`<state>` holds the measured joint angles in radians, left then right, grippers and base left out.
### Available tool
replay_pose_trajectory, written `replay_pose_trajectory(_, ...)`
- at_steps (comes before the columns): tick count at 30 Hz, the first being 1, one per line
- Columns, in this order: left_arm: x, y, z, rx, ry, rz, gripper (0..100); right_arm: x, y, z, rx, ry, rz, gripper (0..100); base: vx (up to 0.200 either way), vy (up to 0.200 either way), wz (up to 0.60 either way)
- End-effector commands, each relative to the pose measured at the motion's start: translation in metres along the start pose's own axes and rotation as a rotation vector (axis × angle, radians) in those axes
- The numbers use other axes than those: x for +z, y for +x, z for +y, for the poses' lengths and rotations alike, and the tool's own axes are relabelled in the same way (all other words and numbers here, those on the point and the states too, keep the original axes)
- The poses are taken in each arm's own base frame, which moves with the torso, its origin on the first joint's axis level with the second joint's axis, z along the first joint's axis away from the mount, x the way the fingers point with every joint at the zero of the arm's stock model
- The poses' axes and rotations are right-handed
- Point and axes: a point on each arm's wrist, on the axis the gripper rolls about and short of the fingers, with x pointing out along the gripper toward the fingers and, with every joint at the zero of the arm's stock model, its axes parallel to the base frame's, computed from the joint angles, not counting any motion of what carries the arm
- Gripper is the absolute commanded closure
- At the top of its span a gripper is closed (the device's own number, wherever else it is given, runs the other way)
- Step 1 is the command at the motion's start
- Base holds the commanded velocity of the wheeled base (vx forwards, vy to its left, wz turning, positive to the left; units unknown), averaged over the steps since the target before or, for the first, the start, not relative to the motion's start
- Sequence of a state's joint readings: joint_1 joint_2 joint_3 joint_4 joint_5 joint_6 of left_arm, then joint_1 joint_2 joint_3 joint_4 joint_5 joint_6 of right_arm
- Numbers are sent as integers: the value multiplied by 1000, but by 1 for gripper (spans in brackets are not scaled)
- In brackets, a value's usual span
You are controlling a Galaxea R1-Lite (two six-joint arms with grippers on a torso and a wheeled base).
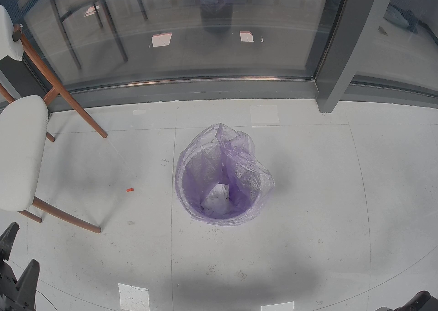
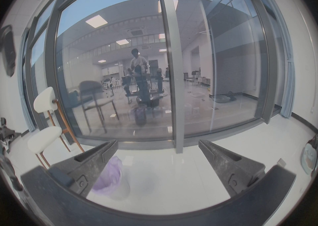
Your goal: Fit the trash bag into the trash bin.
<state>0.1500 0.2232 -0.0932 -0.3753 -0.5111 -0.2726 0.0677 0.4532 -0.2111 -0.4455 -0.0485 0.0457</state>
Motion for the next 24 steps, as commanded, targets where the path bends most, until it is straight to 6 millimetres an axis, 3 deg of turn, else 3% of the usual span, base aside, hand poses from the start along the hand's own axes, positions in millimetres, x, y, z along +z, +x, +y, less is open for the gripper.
replay_pose_trajectory(1, -54, -20, 15, 470, 155, 177, 0, -94, -62, -8, -153, -94, 182, 0, 0, 0, 0)
replay_pose_trajectory(3, -58, -23, 18, 623, 158, 213, 0, -92, -61, -7, -144, -85, 160, 0, 0, 0, 0)
replay_pose_trajectory(10, -59, -23, 18, 615, 155, 228, 0, -92, -62, -7, -151, -11, 158, 0, 0, 0, 0)
replay_pose_trajectory(13, -60, -23, 18, 577, 196, 257, 0, -92, -62, -7, -143, 32, 160, 0, 0, 0, 0)
replay_pose_trajectory(17, -60, -23, 18, 466, 212, 274, 0, -96, -62, -5, -19, -71, 209, 0, 0, 0, 0)
replay_pose_trajectory(22, -60, -23, 18, 428, 238, 276, 0, -97, -62, -5, -24, -37, 201, 0, 0, 0, 0)
replay_pose_trajectory(24, -61, -28, 18, 315, 245, 224, 0, -97, -62, -5, -17, -37, 201, 0, 0, 0, 0)
